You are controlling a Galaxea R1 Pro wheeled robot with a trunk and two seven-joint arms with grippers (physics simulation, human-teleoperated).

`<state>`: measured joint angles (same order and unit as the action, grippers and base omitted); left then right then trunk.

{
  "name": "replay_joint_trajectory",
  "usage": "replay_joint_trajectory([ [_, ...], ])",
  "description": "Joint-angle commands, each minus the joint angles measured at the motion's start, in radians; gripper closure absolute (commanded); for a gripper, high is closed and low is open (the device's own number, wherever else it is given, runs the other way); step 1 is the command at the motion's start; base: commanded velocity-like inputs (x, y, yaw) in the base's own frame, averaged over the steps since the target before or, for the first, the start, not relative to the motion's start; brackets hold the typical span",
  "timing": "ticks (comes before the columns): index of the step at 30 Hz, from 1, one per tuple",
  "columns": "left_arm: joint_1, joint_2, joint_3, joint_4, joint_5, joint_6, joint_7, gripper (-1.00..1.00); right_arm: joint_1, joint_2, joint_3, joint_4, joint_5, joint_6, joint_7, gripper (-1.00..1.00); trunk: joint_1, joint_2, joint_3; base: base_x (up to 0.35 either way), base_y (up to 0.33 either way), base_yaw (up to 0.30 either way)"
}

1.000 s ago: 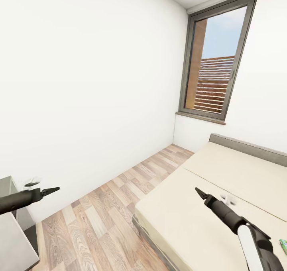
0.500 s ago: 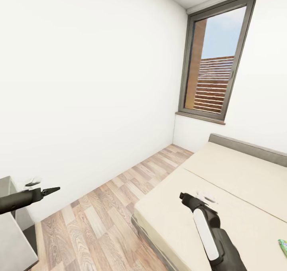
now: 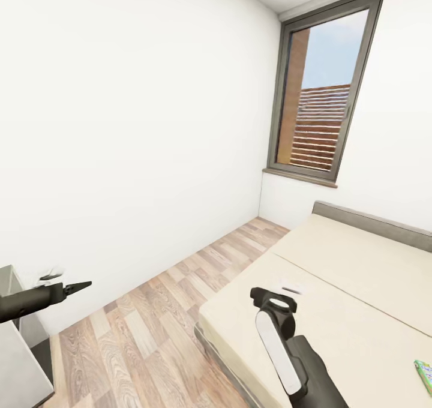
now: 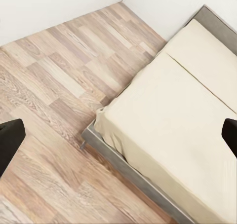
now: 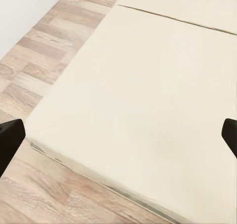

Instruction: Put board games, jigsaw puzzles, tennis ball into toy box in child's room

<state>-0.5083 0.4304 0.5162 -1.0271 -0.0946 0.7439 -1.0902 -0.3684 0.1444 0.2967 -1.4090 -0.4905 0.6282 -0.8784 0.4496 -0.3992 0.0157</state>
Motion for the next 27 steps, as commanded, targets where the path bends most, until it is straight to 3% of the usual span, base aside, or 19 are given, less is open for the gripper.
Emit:
replay_joint_trajectory([
  [1,-0.001,-0.001,0.003,-0.001,-0.010,0.004,-0.010,-1.00,-0.001,0.001,0.005,-0.003,-0.007,0.004,-0.009,-1.00,0.000,-0.001,0.000,0.000,-0.004,-0.039],
  [11,-0.001,-0.001,0.003,-0.001,-0.010,-0.004,-0.010,-1.00,-0.001,0.003,0.019,-0.006,-0.008,0.004,-0.006,-1.00,0.000,-0.001,0.001,0.000,-0.054,-0.195],
  [27,-0.001,-0.001,0.004,-0.001,-0.010,-0.005,-0.012,-1.00,-0.001,0.001,0.016,-0.003,-0.008,0.004,0.022,-1.00,0.000,-0.001,0.001,0.000,-0.269,-0.279],
])
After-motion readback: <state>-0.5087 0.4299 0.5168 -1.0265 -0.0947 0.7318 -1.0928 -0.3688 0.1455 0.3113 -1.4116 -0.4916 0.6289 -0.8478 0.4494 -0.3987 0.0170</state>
